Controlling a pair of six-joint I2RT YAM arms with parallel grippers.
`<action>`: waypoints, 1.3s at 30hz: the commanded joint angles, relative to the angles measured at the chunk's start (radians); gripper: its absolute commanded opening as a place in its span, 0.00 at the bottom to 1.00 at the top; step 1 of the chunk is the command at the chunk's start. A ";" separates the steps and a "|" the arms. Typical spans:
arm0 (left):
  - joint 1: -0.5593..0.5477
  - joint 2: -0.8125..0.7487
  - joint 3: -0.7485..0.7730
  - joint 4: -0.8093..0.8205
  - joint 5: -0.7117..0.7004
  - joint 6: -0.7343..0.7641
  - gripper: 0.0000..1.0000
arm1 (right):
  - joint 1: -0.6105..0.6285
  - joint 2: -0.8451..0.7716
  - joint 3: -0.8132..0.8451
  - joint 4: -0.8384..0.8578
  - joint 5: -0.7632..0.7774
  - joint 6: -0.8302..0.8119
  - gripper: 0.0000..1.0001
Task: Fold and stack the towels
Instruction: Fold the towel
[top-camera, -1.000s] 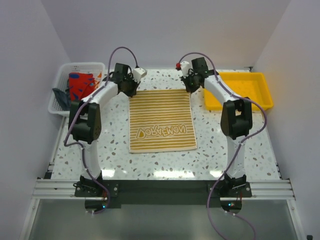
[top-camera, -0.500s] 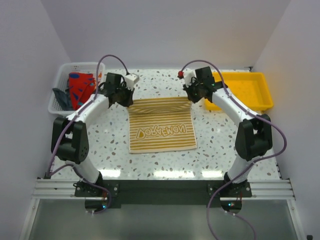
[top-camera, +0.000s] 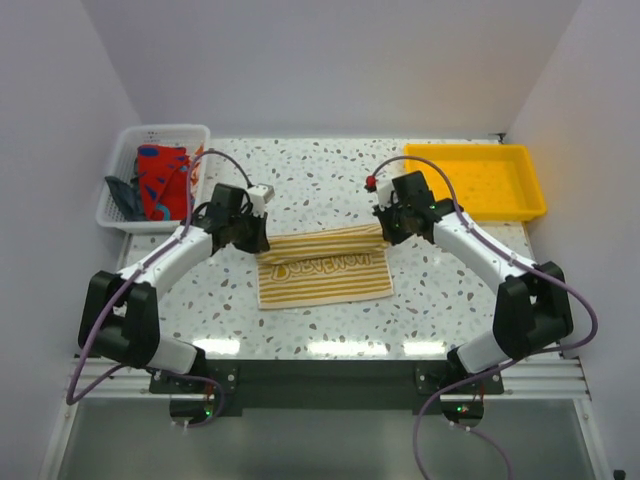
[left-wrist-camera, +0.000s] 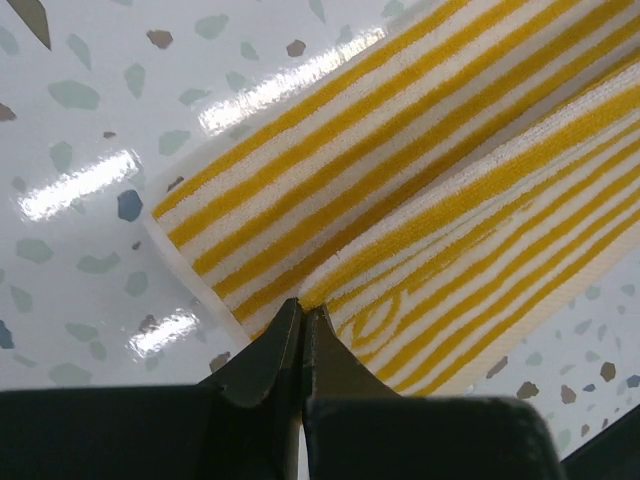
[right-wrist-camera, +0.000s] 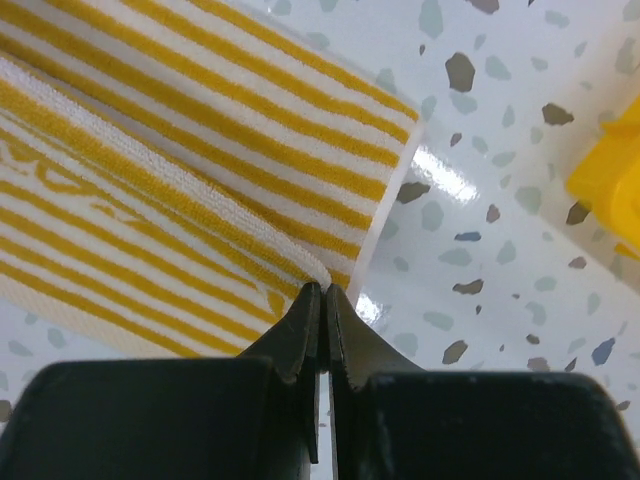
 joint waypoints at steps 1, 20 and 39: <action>0.008 -0.068 -0.045 -0.006 -0.051 -0.070 0.00 | -0.018 -0.064 -0.044 0.001 0.112 0.067 0.00; 0.005 -0.125 -0.163 -0.076 -0.017 -0.214 0.00 | -0.018 -0.081 -0.156 0.021 0.020 0.273 0.00; 0.003 0.091 -0.168 -0.024 -0.083 -0.278 0.00 | -0.022 0.126 -0.161 0.086 0.080 0.354 0.00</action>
